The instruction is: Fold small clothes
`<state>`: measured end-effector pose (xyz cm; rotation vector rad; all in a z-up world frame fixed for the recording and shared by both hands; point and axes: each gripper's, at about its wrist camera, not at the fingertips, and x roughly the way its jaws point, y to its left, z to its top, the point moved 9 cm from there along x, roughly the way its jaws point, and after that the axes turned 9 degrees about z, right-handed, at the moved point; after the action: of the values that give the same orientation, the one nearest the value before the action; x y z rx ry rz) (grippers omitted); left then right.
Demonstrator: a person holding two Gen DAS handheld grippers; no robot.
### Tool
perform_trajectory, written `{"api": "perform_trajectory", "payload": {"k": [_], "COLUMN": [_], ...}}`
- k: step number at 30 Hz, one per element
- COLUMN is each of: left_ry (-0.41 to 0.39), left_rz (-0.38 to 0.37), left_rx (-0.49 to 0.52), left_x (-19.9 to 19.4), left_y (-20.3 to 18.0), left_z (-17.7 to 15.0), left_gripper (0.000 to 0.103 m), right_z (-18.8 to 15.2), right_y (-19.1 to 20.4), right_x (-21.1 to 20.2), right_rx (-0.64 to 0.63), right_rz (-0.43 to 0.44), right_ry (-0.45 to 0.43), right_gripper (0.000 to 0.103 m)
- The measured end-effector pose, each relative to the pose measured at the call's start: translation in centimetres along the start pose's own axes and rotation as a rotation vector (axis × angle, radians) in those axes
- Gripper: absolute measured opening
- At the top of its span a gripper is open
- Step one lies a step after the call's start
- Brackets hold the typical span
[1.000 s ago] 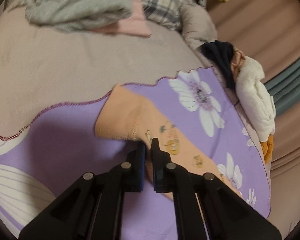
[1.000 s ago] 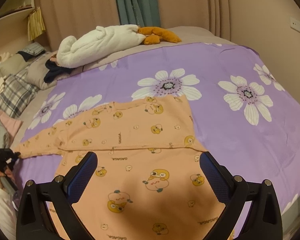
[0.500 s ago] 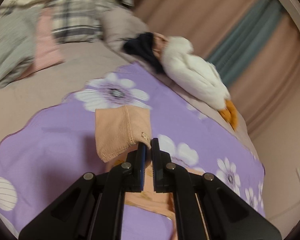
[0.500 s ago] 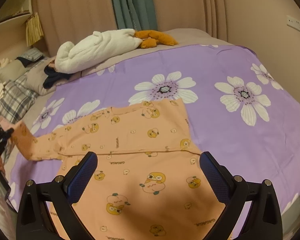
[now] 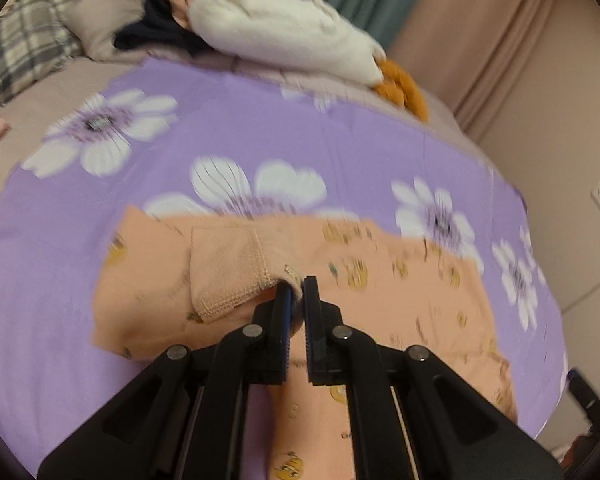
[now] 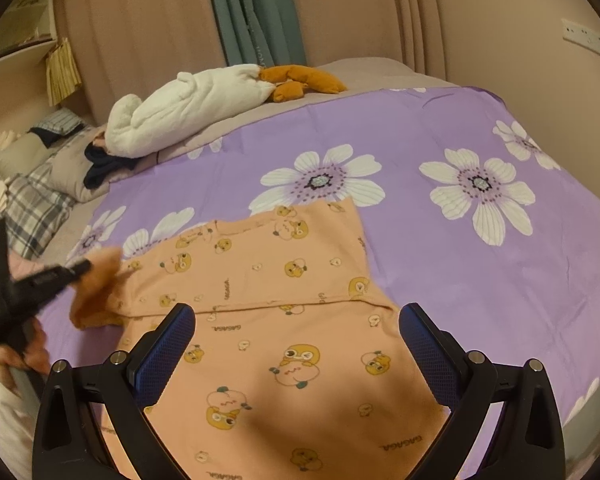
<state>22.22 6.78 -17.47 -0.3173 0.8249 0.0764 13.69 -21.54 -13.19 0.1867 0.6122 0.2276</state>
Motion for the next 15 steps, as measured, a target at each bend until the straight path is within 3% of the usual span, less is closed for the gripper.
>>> {"api": "perform_trajectory", "payload": {"k": [7,9,11,13,15], "left_ry": [0.105,0.113,0.111,0.093,0.072], "left_rz": [0.038,0.030,0.010,-0.004,-0.012], "left_rx": [0.059,0.051,0.040,0.019,-0.002], "left_x": [3.3,3.2,2.7,2.0,1.3], "left_y": [-0.9,-0.9,-0.9,-0.8,-0.7], "left_z": [-3.4,-3.5,-3.2,-2.6,-1.8], "left_gripper": [0.008,0.013,0.028,0.036,0.037], "right_z": [-0.2,-0.3,-0.4,-0.4,-0.4], "right_y": [-1.0,-1.1,-1.2,-1.3,-1.3], "right_x": [0.0,0.0,0.1,0.1,0.1], "right_rx": [0.021,0.025,0.027,0.030,0.030], "right_rz": [-0.010,-0.010,-0.011,-0.009,-0.008], "right_ry": [0.004,0.006,0.007,0.006,0.006], "right_gripper": [0.101,0.101,0.101,0.101,0.101]}}
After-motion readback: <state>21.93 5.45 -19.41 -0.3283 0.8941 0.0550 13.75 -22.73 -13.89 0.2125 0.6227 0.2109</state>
